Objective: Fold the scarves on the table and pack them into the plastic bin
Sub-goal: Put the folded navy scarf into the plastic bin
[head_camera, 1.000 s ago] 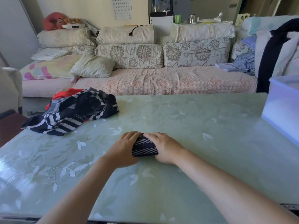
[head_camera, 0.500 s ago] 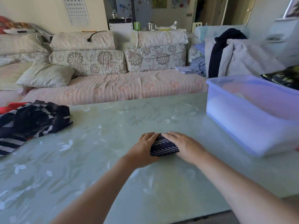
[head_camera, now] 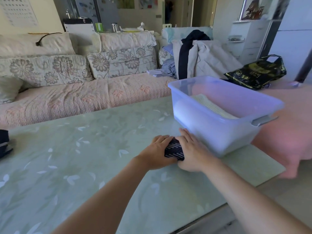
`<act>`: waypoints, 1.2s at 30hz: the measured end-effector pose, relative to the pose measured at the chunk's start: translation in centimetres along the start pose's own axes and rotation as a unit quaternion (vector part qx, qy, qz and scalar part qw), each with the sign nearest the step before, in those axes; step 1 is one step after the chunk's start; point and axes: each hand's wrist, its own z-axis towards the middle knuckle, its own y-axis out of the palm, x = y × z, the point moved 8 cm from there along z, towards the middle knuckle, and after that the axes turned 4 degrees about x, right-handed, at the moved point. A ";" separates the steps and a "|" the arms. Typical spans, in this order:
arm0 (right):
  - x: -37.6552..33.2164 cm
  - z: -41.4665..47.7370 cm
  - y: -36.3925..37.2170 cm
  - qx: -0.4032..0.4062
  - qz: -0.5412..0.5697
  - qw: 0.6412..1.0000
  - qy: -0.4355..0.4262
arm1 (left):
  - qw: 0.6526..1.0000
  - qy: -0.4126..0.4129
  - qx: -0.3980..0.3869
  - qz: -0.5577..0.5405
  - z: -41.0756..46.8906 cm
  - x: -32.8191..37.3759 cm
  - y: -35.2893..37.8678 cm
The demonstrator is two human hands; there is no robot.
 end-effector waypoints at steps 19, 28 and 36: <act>0.9 -1.3 -1.4 0.000 0.008 1.000 0.030 | 0.982 0.018 0.059 0.179 -0.7 2.1 -2.5; -0.8 -1.5 -18.3 0.097 -0.061 0.992 -0.054 | 0.946 0.155 0.249 0.139 0.3 10.2 -15.7; 9.7 2.3 -23.9 0.133 -0.043 0.990 -0.015 | 0.941 0.173 0.241 0.161 10.0 16.3 -16.5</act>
